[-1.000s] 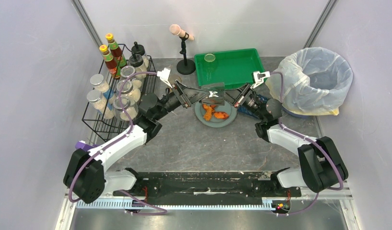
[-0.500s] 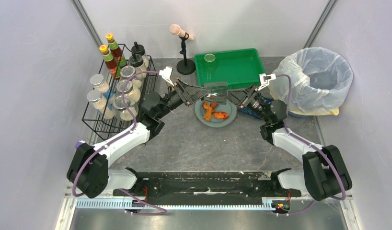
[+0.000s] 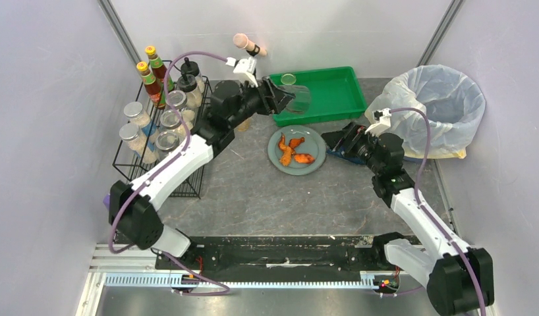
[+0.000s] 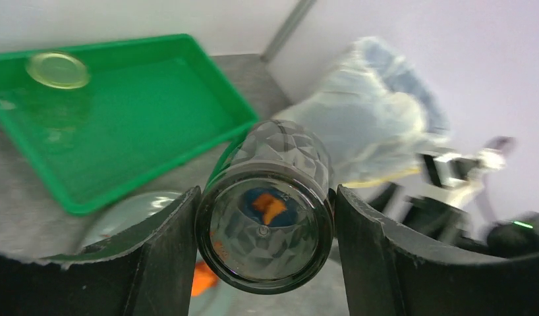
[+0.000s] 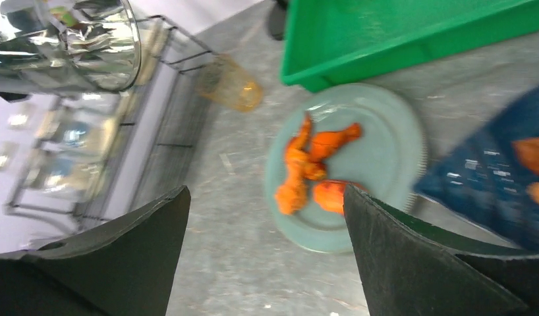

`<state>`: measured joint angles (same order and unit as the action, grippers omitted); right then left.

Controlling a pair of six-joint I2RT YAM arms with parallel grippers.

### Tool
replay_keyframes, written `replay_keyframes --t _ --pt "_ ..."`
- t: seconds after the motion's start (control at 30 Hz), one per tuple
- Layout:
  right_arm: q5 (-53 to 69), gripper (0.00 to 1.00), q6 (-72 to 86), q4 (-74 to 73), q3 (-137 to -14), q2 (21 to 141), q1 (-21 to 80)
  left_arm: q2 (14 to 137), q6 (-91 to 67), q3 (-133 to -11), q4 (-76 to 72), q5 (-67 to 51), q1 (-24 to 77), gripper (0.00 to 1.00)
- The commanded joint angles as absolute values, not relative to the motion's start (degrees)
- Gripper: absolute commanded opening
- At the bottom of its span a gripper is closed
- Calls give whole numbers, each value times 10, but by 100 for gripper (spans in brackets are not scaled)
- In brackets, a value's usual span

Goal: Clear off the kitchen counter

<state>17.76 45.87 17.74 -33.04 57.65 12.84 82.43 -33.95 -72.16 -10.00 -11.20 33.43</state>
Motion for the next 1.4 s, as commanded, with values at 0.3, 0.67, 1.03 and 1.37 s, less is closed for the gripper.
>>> replay_keyframes --t 0.3,0.67,1.03,1.37 --pt "-18 94 212 -106 -405 470 127 1100 -44 -997 85 53 330 2" --pt "-28 95 158 -165 -410 435 127 1286 -27 -1151 43 107 327 3" --pt "-45 97 147 -171 -404 436 127 1359 -8 -1209 89 118 319 23" --pt "-38 98 166 -164 -396 443 127 1365 -7 -1208 109 84 318 59"
